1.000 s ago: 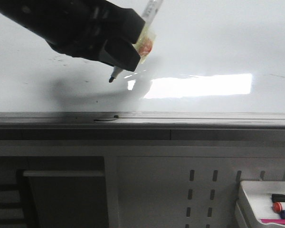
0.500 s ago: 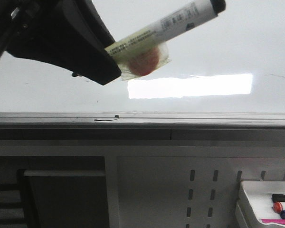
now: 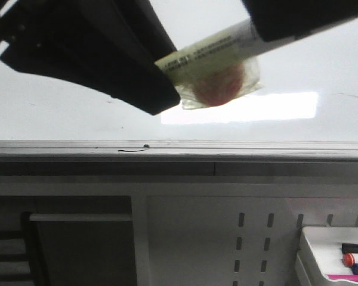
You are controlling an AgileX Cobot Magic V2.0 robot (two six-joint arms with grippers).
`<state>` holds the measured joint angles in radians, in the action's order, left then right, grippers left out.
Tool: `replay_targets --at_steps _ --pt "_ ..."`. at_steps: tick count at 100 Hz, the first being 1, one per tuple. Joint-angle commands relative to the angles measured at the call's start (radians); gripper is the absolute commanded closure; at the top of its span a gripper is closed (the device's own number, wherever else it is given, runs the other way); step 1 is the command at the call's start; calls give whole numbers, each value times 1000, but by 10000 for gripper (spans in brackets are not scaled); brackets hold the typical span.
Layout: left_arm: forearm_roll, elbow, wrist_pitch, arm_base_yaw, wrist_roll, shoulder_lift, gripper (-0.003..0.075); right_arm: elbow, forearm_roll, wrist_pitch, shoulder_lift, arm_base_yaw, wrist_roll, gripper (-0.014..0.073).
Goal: Write number 4 on whiteboard
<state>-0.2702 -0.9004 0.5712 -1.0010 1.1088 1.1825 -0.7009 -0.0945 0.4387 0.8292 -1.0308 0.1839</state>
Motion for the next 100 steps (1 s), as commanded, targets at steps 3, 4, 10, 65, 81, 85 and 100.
replay_targets --at_steps 3,4,10,65,81,85,100 --pt "-22 -32 -86 -10 1 -40 740 -37 -14 -76 8 -2 11 189" --pt "-22 -32 -88 -10 1 -40 740 -37 -14 -76 13 -2 11 189" --pt "-22 -32 -97 -10 1 -48 740 -37 -14 -79 22 -2 11 189" --pt "-66 -32 -94 -13 1 -53 740 -37 -14 -188 89 -2 11 260" --pt "-66 -32 -94 -13 1 -53 740 -37 -14 -189 104 -2 11 403" --pt "-66 -32 -94 -13 1 -53 740 -37 -14 -190 104 -2 11 437" --pt "-66 -32 -94 -13 1 -53 740 -37 -14 -192 104 -2 11 567"
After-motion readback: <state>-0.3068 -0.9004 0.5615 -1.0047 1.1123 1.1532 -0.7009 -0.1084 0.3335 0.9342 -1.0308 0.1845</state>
